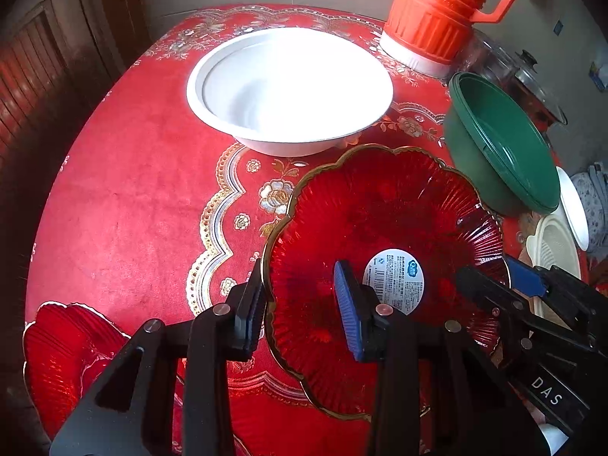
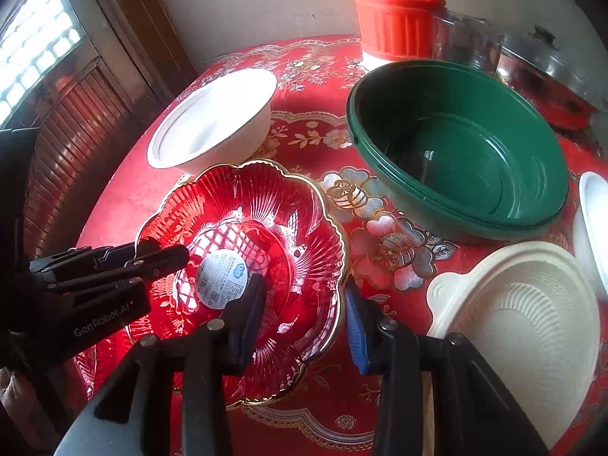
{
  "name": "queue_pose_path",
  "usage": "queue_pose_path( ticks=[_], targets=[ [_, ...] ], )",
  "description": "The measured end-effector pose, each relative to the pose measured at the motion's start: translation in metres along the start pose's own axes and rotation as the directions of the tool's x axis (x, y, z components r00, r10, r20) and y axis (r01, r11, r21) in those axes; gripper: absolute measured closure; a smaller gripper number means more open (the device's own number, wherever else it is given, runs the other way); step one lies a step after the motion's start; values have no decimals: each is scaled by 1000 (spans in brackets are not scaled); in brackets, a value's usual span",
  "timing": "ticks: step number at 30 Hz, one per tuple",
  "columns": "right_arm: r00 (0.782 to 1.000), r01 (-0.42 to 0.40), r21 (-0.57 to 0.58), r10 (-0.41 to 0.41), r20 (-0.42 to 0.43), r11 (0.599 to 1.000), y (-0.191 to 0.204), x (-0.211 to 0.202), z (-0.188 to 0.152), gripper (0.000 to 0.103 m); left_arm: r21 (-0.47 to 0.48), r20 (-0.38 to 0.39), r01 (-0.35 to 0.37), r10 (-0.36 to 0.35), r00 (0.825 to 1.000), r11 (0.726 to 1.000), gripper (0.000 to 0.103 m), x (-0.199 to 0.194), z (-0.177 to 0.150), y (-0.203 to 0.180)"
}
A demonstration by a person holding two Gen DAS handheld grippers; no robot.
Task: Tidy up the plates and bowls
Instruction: 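Lift the small red plate and carry it over the large red plate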
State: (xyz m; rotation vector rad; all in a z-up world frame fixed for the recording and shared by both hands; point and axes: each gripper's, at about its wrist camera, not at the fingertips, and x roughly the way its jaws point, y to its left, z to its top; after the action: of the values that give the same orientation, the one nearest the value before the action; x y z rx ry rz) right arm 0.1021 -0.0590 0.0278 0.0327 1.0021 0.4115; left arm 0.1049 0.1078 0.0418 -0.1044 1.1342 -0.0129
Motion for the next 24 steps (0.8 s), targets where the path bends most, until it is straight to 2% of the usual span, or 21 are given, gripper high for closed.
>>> queue_pose_path(
  ticks=[24],
  targets=[
    [999,-15,-51,18,43,999,30,-28,-6,61,-46,56,34,-31,998,998,68,-51,-21,26]
  ],
)
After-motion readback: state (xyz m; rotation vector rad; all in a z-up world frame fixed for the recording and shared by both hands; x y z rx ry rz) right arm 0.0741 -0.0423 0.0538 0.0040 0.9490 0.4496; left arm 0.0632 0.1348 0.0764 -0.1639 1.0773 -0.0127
